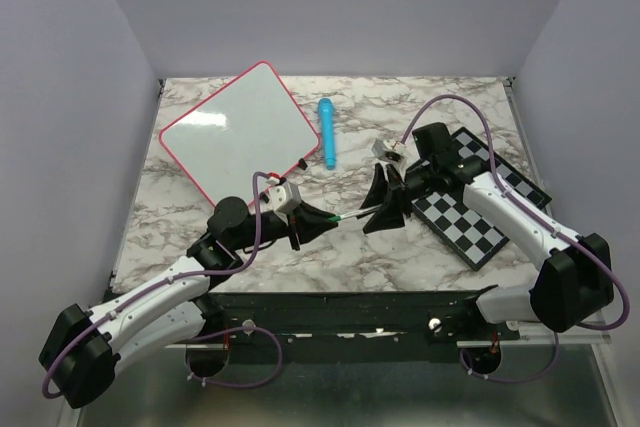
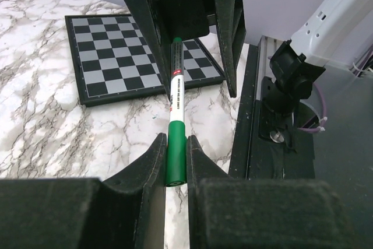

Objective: Write a sentence on the whiteboard
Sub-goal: Open the pen cap of the whiteboard marker.

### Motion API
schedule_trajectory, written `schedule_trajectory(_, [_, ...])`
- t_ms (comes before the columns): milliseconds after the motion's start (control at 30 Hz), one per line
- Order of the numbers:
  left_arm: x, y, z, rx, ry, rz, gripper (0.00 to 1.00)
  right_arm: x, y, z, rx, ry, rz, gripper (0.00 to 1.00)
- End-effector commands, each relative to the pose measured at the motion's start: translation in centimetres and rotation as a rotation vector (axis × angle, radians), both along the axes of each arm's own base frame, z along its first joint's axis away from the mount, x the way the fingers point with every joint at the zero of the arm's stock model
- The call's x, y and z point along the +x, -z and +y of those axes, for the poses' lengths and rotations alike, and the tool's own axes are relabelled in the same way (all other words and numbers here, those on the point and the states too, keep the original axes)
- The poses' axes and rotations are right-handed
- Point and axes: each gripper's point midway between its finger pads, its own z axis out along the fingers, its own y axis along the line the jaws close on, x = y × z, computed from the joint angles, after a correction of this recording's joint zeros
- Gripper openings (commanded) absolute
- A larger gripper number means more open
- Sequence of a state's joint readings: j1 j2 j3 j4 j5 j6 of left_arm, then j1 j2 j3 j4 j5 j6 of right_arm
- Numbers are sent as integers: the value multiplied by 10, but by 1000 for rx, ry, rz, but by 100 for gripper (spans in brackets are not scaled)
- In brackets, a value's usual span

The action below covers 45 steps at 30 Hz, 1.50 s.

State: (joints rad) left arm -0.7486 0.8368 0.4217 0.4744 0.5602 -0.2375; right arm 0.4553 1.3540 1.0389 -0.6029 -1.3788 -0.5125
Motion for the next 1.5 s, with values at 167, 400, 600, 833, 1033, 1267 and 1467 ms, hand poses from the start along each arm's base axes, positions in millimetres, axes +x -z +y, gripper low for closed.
schedule_trajectory(167, [-1, -4, -3, -73, -11, 0, 0, 2, -7, 6, 19, 7, 76, 50])
schedule_trajectory(400, [2, 0, -1, -85, -35, 14, 0, 5, -5, 6, 11, 28, 86, 46])
schedule_trajectory(600, [3, -4, 1, -100, -51, 2, 0, 5, -1, 7, 6, 28, 97, 45])
schedule_trajectory(833, [3, -5, 1, -95, -52, -3, 0, 4, 1, 7, 6, 27, 94, 45])
schedule_trajectory(1033, [3, -5, 0, -92, -48, -4, 0, 5, 3, 7, 1, 30, 97, 43])
schedule_trajectory(1267, [3, -3, -2, -71, -39, -2, 0, 6, 3, 7, -2, 33, 92, 38])
schedule_trajectory(1467, [4, -2, -3, -63, -35, -3, 0, 4, 3, 8, 1, 24, 92, 22])
